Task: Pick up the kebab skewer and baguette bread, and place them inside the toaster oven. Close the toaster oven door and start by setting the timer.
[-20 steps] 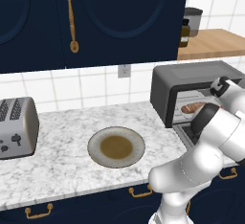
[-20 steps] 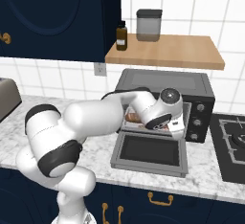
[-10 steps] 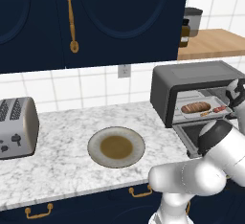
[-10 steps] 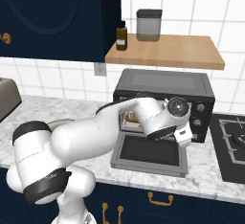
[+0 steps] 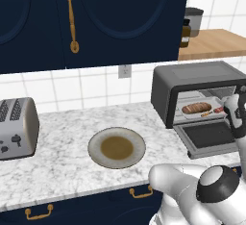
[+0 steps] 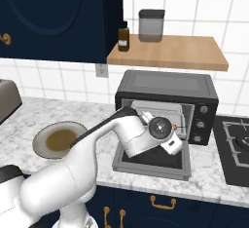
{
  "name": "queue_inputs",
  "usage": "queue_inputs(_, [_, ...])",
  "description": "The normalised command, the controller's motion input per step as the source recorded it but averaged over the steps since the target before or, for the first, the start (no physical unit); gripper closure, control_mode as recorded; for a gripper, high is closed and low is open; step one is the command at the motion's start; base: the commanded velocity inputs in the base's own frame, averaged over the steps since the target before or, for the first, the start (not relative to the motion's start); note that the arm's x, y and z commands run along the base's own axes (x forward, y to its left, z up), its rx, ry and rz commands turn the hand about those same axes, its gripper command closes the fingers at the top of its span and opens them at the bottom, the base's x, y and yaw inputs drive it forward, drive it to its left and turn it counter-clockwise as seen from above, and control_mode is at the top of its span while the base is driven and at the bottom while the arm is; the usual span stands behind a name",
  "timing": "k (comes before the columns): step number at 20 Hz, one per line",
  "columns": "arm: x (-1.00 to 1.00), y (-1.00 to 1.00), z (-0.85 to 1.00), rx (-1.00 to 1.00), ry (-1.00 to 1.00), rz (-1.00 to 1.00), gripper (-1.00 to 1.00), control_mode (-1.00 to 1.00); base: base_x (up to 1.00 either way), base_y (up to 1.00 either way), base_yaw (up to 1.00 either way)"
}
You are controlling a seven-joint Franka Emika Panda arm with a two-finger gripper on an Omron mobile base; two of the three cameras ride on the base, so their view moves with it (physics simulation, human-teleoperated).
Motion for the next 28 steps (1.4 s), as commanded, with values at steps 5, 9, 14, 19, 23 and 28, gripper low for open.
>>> queue_inputs(5, [-0.06, 0.04, 0.16, -0.08, -0.24, 0.12, -1.0, -1.0, 0.0, 0.0, 0.0])
queue_inputs(9, [-0.02, 0.14, 0.01, -0.12, -0.3, 0.07, -1.0, -1.0, 0.0, 0.0, 0.0])
queue_inputs(14, [-0.13, 0.16, 0.0, -0.24, -0.1, 0.06, -1.0, -1.0, 0.0, 0.0, 0.0])
queue_inputs(19, [-0.06, 0.02, -0.01, -0.28, -0.01, 0.09, -1.0, -1.0, 0.0, 0.0, 0.0])
queue_inputs(23, [-0.07, 0.02, -0.05, -0.27, -0.07, 0.15, -1.0, -1.0, 0.0, 0.0, 0.0])
queue_inputs(28, [-0.04, 0.09, -0.12, -0.29, -0.05, 0.1, -1.0, -1.0, 0.0, 0.0, 0.0])
